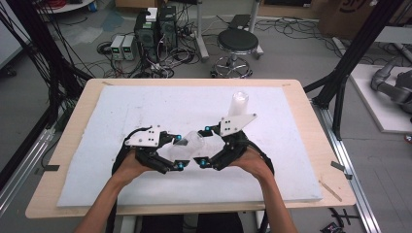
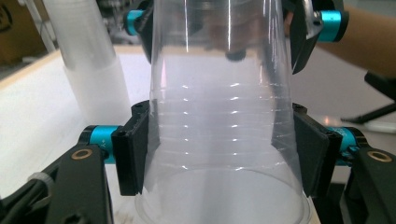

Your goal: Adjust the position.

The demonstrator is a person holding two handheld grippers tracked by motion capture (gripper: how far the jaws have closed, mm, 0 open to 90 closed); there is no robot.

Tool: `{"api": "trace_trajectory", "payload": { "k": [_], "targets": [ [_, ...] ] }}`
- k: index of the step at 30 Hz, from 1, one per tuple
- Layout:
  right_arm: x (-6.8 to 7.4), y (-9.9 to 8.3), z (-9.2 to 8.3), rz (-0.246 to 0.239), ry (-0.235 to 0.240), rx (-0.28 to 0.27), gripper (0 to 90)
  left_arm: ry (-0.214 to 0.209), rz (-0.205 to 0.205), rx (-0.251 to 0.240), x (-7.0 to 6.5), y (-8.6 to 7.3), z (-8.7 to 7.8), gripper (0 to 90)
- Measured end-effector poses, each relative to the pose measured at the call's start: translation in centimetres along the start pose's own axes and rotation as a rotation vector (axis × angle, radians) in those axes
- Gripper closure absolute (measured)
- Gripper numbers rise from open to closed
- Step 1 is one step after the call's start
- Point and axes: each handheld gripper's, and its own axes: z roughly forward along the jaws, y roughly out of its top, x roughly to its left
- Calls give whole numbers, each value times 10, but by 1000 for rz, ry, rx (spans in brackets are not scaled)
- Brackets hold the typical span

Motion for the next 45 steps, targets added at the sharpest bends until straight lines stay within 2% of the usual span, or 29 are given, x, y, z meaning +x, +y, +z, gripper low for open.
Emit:
{"api": "trace_trajectory", "payload": {
  "k": [1, 2, 3, 4, 5, 6, 7, 9, 12, 13, 14, 15, 17, 18, 20, 21, 23, 27, 42, 45],
  "targets": [
    [0, 0, 1, -8, -2, 16, 129, -2, 0, 78, 2, 4, -2, 320],
    [0, 0, 1, -8, -2, 16, 129, -2, 0, 78, 2, 4, -2, 319],
    [-1, -1, 2, -18, 3, 62, 129, 0, 10, 183, 3, 8, -3, 318],
    [-1, -1, 2, -18, 3, 62, 129, 0, 10, 183, 3, 8, -3, 318],
    [-1, -1, 4, -21, 2, 109, 129, -7, 10, 226, 4, 10, -3, 318],
    [-1, -1, 4, -21, 2, 109, 129, -14, 3, 265, 4, 11, -3, 318],
    [-1, 0, 5, -28, 0, 139, 129, -21, -2, 294, 5, 12, -2, 319],
    [-1, 1, 7, -42, -1, 198, 129, -36, -15, 383, 6, 15, -1, 321],
    [0, 3, 12, -56, 0, 283, 129, -66, -12, 518, 7, 18, 4, 322],
    [1, 5, 15, -71, 1, 341, 129, -76, -11, 556, 6, 19, 5, 322],
    [1, 5, 15, -71, 1, 341, 129, -85, -5, 591, 6, 21, 7, 322],
    [2, 7, 18, -80, 1, 388, 129, -96, -3, 623, 6, 23, 8, 324],
    [2, 8, 20, -83, 6, 423, 129, -105, 4, 667, 6, 26, 11, 325],
    [2, 8, 20, -83, 6, 423, 129, -109, 7, 685, 7, 28, 12, 325],
    [3, 9, 23, -92, 11, 454, 129, -111, -3, 721, 6, 30, 15, 327],
    [3, 10, 23, -90, 12, 471, 129, -115, 15, 751, 7, 32, 16, 329],
    [3, 12, 25, -99, 11, 506, 129, -116, 17, 775, 7, 33, 18, 329],
    [3, 13, 26, -108, 10, 527, 129, -109, 21, 785, 8, 34, 18, 330],
    [4, 16, 32, -121, 18, 507, 131, -118, 43, 779, 6, 42, 27, 331],
    [4, 17, 32, -126, 24, 503, 158, -120, 41, 777, 6, 43, 28, 331]
  ]
}}
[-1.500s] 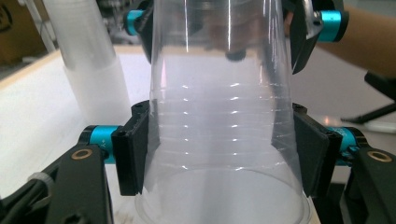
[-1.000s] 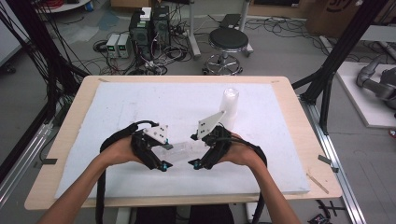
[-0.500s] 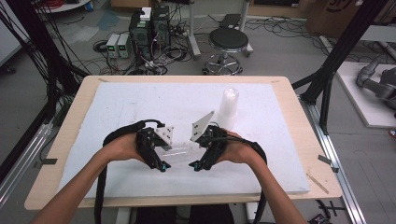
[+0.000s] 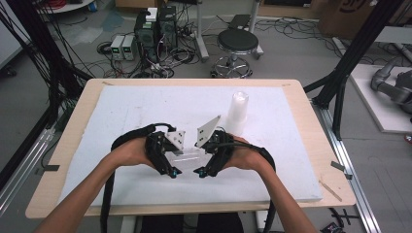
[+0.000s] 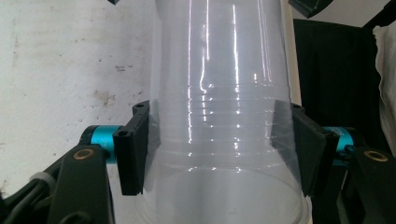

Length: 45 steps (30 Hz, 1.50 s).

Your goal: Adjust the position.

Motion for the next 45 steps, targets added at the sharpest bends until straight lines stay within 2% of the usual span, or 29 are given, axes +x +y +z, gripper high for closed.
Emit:
{"api": "trace_trajectory", "payload": {
  "k": [3, 4, 8, 11, 13, 22, 24, 25, 26, 27, 30, 33, 34, 36, 40, 42, 43, 44, 45],
  "targets": [
    [0, 0, 0, -2, 2, 6, 192, 3, 4, 1, 0, 0, 0, 331],
    [0, 1, 0, -1, 9, 3, 236, 1, 6, 3, 0, 0, 1, 331],
    [0, 2, 1, 1, 22, -9, 268, 2, 20, 6, 2, 0, 0, 331],
    [-1, 3, 2, -3, 27, -3, 307, -3, 10, -1, 1, 0, 1, 331],
    [-1, 4, 2, -7, 16, -1, 414, 0, 10, 1, 1, 0, 1, 331],
    [-2, 2, 2, -4, 12, -11, 430, 5, 20, -13, 2, -2, 3, 317],
    [-2, 2, 2, -3, 11, -11, 430, 14, 29, -26, 2, -3, 5, 282],
    [-2, 2, 2, -1, 11, -11, 430, 16, 40, -29, 3, -3, 5, 248],
    [-2, 1, 2, 7, 14, -6, 430, 13, 38, -30, 4, -4, 6, 179],
    [-2, 1, 2, 8, 14, -3, 430, 14, 30, -34, 5, -4, 5, 148],
    [-2, 1, 2, 10, 14, 2, 430, 11, 22, -64, 6, -7, 6, 138],
    [-3, 0, 2, 10, 13, 1, 430, 18, 20, -71, 6, -8, 6, 138],
    [-3, 0, 2, 12, 12, 0, 431, 22, 7, -84, 5, -9, 6, 138],
    [-3, -3, 2, 16, 0, -15, 431, 32, 16, -88, 5, -11, 3, 141],
    [-3, -10, -1, 24, -16, -47, 431, 59, -7, -222, 4, -23, -5, 141],
    [-3, -21, -5, 47, -20, -127, 431, 91, -20, -280, 2, -30, -7, 141],
    [-3, -24, -6, 50, -29, -155, 431, 115, -24, -347, 0, -38, -9, 141],
    [-3, -24, -6, 50, -29, -155, 431, 115, -24, -347, 0, -38, -9, 141],
    [-3, -27, -7, 60, -29, -182, 431, 125, -28, -391, -1, -43, -9, 141]
  ]
}}
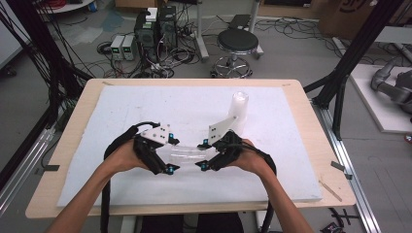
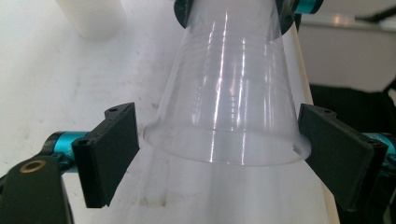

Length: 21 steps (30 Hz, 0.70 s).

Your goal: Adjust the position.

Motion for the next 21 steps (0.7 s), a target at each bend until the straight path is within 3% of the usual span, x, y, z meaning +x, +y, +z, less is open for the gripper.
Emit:
{"api": "trace_trajectory", "payload": {
  "k": [4, 5, 7, 9, 10, 11, 14, 17, 21],
  "targets": [
    [1, -15, -1, 42, -31, -108, 432, 23, -26, -142, -1, -15, -7, 139],
    [2, -21, -1, 62, -41, -161, 432, 27, -35, -177, -2, -18, -8, 138],
    [2, -23, -1, 61, -45, -187, 432, 29, -61, -261, -4, -26, -9, 137],
    [5, -31, 1, 63, -43, -273, 432, 27, -80, -332, -4, -34, -10, 131],
    [5, -31, 1, 63, -43, -273, 432, 29, -92, -365, -4, -37, -10, 131],
    [7, -35, 2, 57, -45, -315, 432, 26, -105, -397, -4, -40, -11, 122],
    [8, -37, 3, 56, -44, -357, 432, 25, -123, -486, -5, -46, -11, 116],
    [8, -40, 3, 59, -31, -441, 433, 18, -138, -540, -6, -51, -9, 91],
    [8, -41, 3, 57, -28, -477, 433, 5, -152, -555, -7, -52, -6, 73]
  ]
}}
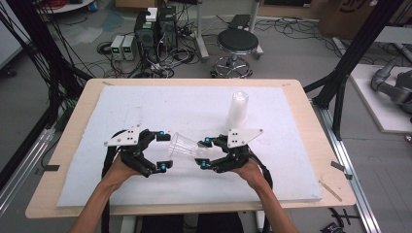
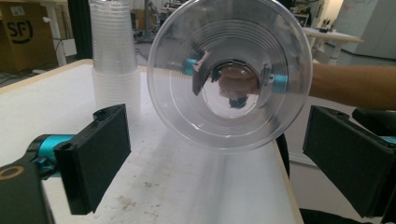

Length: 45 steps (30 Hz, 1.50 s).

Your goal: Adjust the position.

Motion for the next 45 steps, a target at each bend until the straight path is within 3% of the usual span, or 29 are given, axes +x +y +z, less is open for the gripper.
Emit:
{"api": "trace_trajectory", "payload": {
  "k": [13, 23, 31, 33, 41, 43, 44, 45],
  "targets": [
    [0, 0, 1, -6, 11, -26, 433, -36, -6, -18, -2, 4, 21, 73],
    [1, -1, 2, -7, 23, -25, 433, -65, -3, -2, -2, 11, 39, 76],
    [1, -1, 3, -17, 35, -24, 433, -115, -4, -34, 0, 11, 39, 195],
    [1, -1, 3, -16, 35, -24, 433, -120, 6, -39, 0, 11, 38, 285],
    [1, -1, 3, -19, 35, -21, 432, -115, 22, -44, 0, 12, 37, 308],
    [2, -1, 3, -28, 35, -10, 396, -109, 28, -36, -1, 12, 37, 309],
    [3, -1, 7, 10, 3, 14, 111, -110, 28, -34, -1, 12, 37, 310],
    [3, -1, 7, 10, 3, 14, 111, -109, 26, -33, -1, 12, 37, 310]
  ]
}}
